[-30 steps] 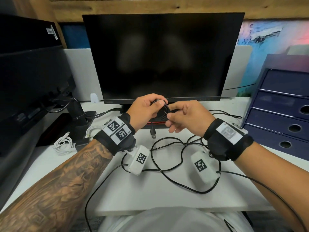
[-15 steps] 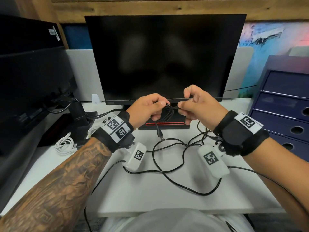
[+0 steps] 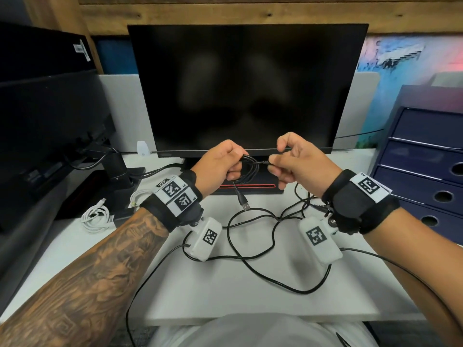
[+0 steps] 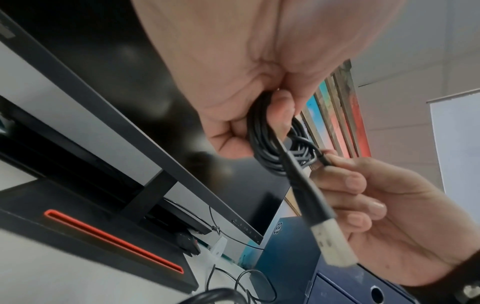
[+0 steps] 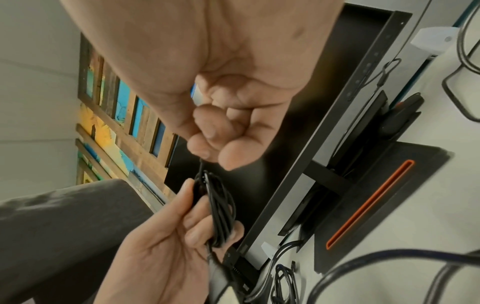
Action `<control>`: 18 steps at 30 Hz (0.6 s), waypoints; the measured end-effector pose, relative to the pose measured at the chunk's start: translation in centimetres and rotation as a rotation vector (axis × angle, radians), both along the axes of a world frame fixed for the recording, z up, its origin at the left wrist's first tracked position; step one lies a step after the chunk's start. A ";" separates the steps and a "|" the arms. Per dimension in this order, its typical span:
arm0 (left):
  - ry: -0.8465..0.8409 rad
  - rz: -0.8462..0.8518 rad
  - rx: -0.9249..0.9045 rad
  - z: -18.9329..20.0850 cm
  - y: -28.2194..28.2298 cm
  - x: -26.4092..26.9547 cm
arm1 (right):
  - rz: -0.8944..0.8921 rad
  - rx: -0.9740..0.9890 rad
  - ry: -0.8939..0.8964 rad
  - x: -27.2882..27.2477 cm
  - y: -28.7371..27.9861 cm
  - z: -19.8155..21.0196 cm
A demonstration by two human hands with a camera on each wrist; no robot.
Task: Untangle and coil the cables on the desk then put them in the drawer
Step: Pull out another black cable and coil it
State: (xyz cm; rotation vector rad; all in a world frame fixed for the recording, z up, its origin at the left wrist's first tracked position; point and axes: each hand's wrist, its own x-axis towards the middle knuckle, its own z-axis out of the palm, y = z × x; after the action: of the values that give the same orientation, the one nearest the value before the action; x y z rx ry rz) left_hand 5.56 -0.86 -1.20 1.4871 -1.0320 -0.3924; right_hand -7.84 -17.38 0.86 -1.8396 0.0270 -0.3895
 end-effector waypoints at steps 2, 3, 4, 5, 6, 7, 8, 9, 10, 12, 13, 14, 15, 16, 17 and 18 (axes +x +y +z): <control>0.002 0.010 0.004 -0.2 0.0 0.0 | 0.005 0.010 0.012 0.2 0.0 -0.3; 0.015 0.023 0.003 -0.4 0.0 -0.1 | 0.004 0.007 0.018 0.3 0.1 -0.6; 0.026 0.045 0.008 -0.6 -0.1 -0.1 | -0.003 -0.004 0.024 0.4 0.1 -0.9; 0.025 0.072 0.022 -0.7 -0.2 -0.2 | -0.014 -0.026 0.031 0.4 0.2 -1.3; 0.009 0.100 0.038 -1.0 -0.4 -0.2 | -0.025 -0.060 0.039 0.4 0.3 -1.7; -0.016 0.127 0.053 -1.2 -0.5 -0.1 | -0.031 -0.103 0.050 0.5 0.4 -2.1; -0.043 0.154 0.062 -1.3 -0.6 0.0 | -0.037 -0.151 0.063 0.5 0.5 -2.4; -0.058 0.177 0.064 -1.4 -0.5 0.1 | -0.051 -0.201 0.076 0.5 0.8 -2.7; -0.054 0.191 0.059 -1.4 -0.5 0.2 | -0.080 -0.249 0.082 0.6 1.0 -3.0; -0.012 0.173 0.053 -1.3 -0.4 0.3 | -0.149 -0.308 0.066 0.8 1.5 -2.9; 0.011 0.148 0.054 -1.2 -0.4 0.3 | -0.170 -0.309 0.051 1.0 1.7 -2.8; 0.032 0.120 0.054 -1.1 -0.4 0.2 | -0.175 -0.293 0.041 1.3 2.0 -2.5; 0.053 0.096 0.053 -1.0 -0.3 0.2 | -0.165 -0.273 0.040 1.6 2.2 -2.3; 0.077 0.079 0.053 -1.0 -0.2 0.3 | -0.147 -0.265 0.045 2.0 2.5 -2.0; 0.099 0.068 0.053 -1.0 -0.1 0.5 | -0.134 -0.271 0.052 2.4 2.7 -1.8; 0.113 0.063 0.053 -0.9 0.0 0.8 | -0.128 -0.275 0.059 2.9 2.8 -1.6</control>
State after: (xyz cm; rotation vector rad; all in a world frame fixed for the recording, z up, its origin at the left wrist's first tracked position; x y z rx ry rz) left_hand 6.31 -0.83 -2.11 1.5230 -0.8896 -0.4570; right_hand -4.91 -14.53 -0.72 -2.1271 0.1384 -0.4456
